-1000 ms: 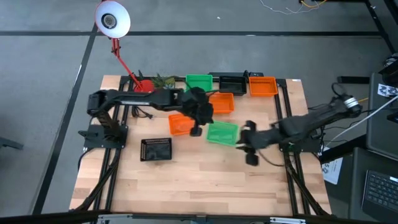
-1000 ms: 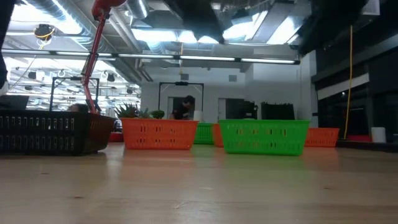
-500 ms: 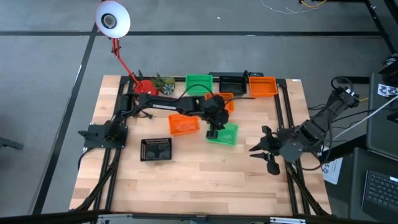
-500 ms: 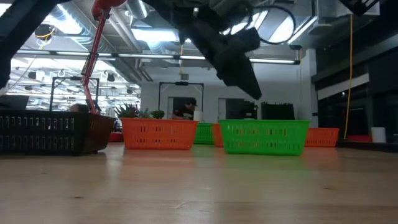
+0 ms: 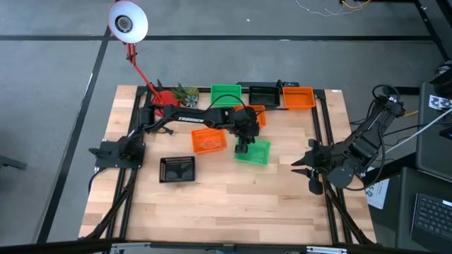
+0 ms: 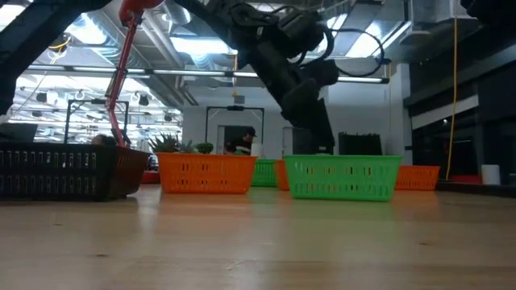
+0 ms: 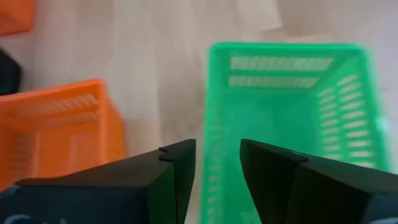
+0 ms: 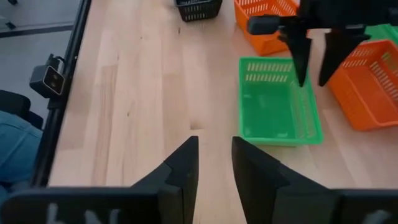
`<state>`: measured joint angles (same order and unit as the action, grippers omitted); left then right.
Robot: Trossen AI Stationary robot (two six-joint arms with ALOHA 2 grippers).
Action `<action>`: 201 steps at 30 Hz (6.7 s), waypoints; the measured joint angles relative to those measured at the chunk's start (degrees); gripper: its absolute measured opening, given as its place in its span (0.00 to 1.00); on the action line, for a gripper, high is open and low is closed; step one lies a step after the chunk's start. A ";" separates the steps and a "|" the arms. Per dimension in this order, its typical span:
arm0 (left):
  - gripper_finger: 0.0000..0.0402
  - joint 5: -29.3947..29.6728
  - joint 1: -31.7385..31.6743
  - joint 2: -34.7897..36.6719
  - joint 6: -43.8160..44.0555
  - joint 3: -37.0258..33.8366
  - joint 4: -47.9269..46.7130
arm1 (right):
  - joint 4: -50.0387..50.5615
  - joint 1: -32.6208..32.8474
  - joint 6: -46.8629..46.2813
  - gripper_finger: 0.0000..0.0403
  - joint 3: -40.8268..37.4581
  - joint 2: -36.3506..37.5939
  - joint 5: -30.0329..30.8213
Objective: Stack baskets by color
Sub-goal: Stack the bottom green bin on top of the top green bin, then stack the bottom black bin on top of the top black bin
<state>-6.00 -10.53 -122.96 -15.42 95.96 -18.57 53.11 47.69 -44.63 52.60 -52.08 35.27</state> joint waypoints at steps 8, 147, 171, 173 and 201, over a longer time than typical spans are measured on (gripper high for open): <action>0.30 -0.55 -0.36 -3.36 0.24 -0.17 -0.95 | -0.04 0.63 -0.41 0.24 -0.01 0.00 0.20; 0.18 6.02 -19.39 12.46 -6.43 -10.19 -15.73 | -0.27 0.56 -5.03 0.24 -0.04 -7.35 0.12; 0.18 -0.33 -19.55 4.51 -5.65 -9.81 -4.71 | -2.80 0.56 -6.37 0.24 -0.04 -9.19 -2.39; 0.18 -0.72 -18.35 6.18 -5.63 -9.69 -4.22 | -2.78 0.56 -6.32 0.24 -0.04 -9.20 -2.40; 0.18 11.24 -10.47 44.95 15.33 -15.92 -54.87 | -19.04 -42.65 38.18 0.24 0.00 -19.66 -10.42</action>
<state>5.24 -21.00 -78.01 -0.09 80.04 -73.44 34.07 5.04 -6.45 52.60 -71.74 24.85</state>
